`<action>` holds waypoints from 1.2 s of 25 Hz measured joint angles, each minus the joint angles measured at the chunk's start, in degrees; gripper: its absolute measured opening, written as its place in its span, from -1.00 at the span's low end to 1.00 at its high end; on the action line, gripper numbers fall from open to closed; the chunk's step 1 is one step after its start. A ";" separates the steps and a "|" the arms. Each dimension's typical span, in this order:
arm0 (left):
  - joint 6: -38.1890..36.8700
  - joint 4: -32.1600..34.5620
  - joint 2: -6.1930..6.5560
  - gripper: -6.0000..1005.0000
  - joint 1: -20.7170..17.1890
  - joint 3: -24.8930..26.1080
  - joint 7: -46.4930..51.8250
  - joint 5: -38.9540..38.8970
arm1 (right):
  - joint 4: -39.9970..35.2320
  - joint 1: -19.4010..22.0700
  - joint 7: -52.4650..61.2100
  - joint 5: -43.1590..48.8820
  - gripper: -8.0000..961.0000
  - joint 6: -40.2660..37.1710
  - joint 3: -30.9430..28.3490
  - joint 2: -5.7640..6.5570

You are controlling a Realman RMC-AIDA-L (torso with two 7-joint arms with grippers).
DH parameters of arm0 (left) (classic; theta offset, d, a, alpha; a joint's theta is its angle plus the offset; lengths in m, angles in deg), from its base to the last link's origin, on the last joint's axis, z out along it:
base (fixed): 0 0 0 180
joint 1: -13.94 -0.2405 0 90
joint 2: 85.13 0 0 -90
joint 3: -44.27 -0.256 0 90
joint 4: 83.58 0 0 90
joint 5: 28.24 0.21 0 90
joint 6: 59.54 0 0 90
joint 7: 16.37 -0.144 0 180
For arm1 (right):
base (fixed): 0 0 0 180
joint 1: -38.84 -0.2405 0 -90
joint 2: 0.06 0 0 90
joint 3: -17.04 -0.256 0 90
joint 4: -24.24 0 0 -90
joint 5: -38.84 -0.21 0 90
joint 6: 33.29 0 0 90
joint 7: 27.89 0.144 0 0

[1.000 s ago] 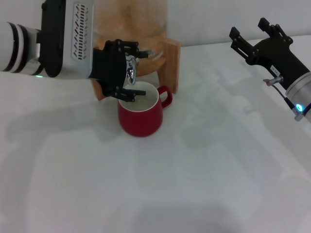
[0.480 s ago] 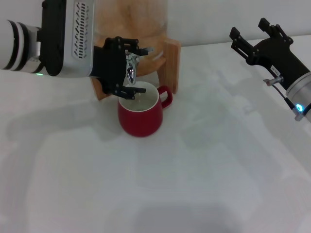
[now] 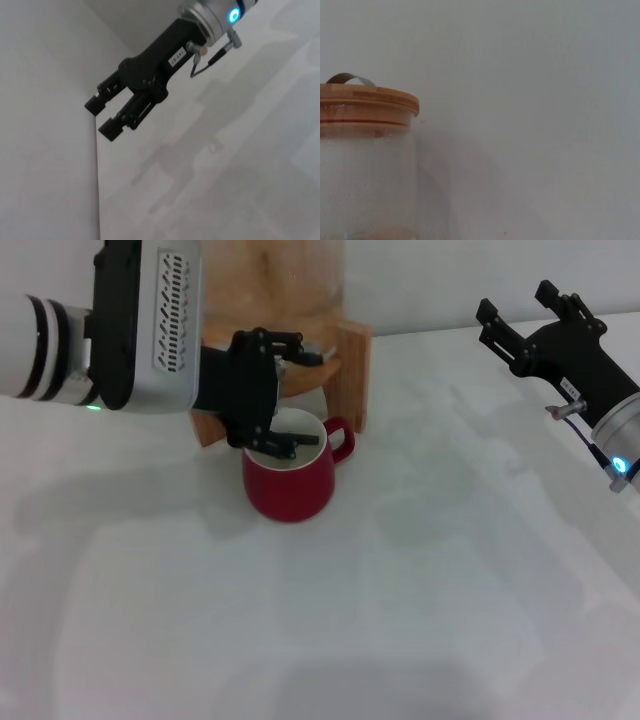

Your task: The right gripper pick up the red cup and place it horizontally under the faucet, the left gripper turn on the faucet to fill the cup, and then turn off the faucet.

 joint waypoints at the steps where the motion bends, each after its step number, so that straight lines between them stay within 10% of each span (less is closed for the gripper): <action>1: -0.07 0.56 -0.01 0.68 -0.59 -0.52 0.26 -0.64 | 0.00 0.02 0.04 -0.01 0.73 0.00 0.00 0.00; 8: -0.93 7.93 -0.22 0.68 -7.31 -3.86 3.16 -5.59 | 0.09 0.35 0.20 -0.06 0.72 0.00 0.14 0.01; 30: 16.78 32.34 -0.33 0.68 -49.36 -23.16 -3.01 -40.16 | 0.35 3.49 0.49 0.39 0.72 -5.52 3.44 0.40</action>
